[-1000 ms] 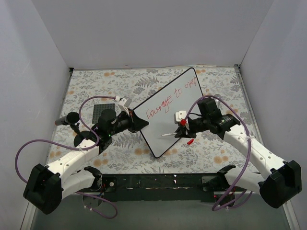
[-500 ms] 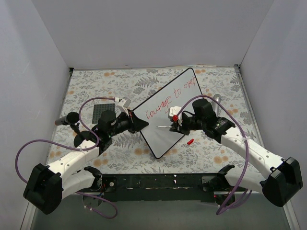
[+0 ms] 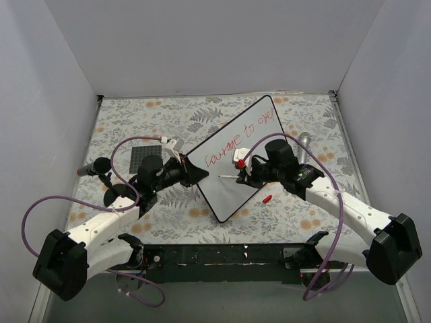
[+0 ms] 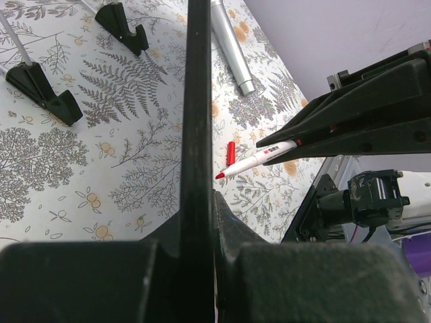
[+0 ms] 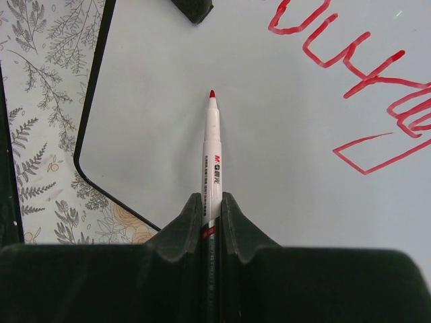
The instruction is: Write a sentence on the whiteboard
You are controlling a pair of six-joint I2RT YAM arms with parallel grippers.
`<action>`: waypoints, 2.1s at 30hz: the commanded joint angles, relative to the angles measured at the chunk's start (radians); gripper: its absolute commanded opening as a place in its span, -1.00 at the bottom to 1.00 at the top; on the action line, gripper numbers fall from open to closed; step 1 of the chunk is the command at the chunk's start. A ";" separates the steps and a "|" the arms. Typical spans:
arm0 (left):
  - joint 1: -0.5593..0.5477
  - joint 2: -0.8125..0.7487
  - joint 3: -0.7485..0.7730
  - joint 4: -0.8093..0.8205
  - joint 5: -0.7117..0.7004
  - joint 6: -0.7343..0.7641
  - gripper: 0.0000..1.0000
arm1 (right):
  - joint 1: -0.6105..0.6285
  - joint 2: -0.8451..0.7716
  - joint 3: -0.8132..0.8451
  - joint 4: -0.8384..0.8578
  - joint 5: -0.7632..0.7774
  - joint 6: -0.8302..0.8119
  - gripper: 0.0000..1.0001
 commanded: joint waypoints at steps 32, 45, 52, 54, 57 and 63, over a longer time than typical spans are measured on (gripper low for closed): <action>-0.007 0.008 0.042 0.091 -0.008 0.031 -1.00 | 0.036 0.028 -0.026 -0.024 0.004 -0.076 -0.97; -0.009 0.011 0.036 0.090 -0.008 0.034 -1.00 | 0.004 0.002 -0.014 -0.009 0.064 -0.059 -0.97; -0.007 0.013 0.031 0.090 -0.005 0.034 -1.00 | -0.008 -0.001 0.035 -0.044 0.024 -0.067 -0.97; -0.007 0.011 0.030 0.091 -0.005 0.035 -1.00 | -0.012 -0.012 0.044 -0.070 -0.006 -0.079 -0.97; -0.007 0.008 0.028 0.082 -0.008 0.038 -1.00 | -0.018 -0.041 0.047 -0.096 -0.100 -0.102 -0.97; -0.007 0.005 0.024 0.079 -0.010 0.041 -1.00 | -0.041 -0.063 0.039 -0.109 -0.151 -0.117 -0.97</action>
